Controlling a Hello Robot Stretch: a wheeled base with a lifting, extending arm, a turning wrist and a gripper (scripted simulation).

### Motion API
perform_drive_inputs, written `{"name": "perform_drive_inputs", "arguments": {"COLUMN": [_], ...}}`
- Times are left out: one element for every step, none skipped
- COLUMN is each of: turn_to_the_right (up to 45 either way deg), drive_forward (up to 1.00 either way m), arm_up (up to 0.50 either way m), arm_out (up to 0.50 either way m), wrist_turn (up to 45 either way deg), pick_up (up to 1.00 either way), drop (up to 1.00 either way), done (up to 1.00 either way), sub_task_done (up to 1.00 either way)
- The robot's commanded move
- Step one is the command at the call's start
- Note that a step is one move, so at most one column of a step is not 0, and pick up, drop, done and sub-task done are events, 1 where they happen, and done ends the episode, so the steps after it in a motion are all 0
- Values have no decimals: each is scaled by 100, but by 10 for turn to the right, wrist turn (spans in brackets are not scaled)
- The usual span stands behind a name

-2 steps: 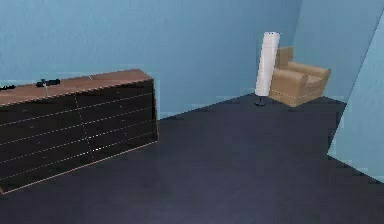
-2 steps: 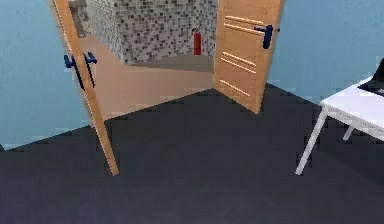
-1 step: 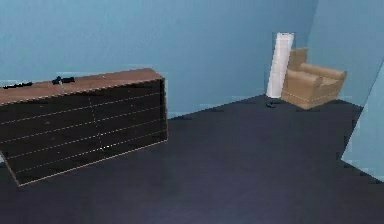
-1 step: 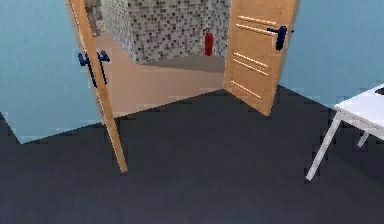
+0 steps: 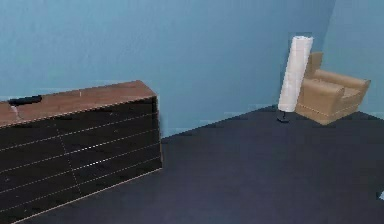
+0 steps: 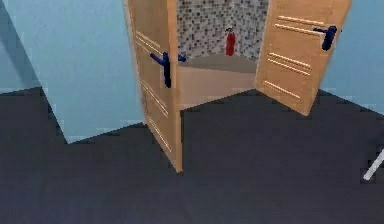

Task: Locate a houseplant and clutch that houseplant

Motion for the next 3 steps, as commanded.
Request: {"name": "perform_drive_inputs", "arguments": {"turn_to_the_right": [-450,-420,0], "drive_forward": [0,0,30], "arm_up": [0,0,0], "arm_out": [0,0,0], "wrist_turn": [0,0,0], "pick_up": [0,0,0], "drop": [0,0,0], "done": [0,0,0], "sub_task_done": [0,0,0]}}
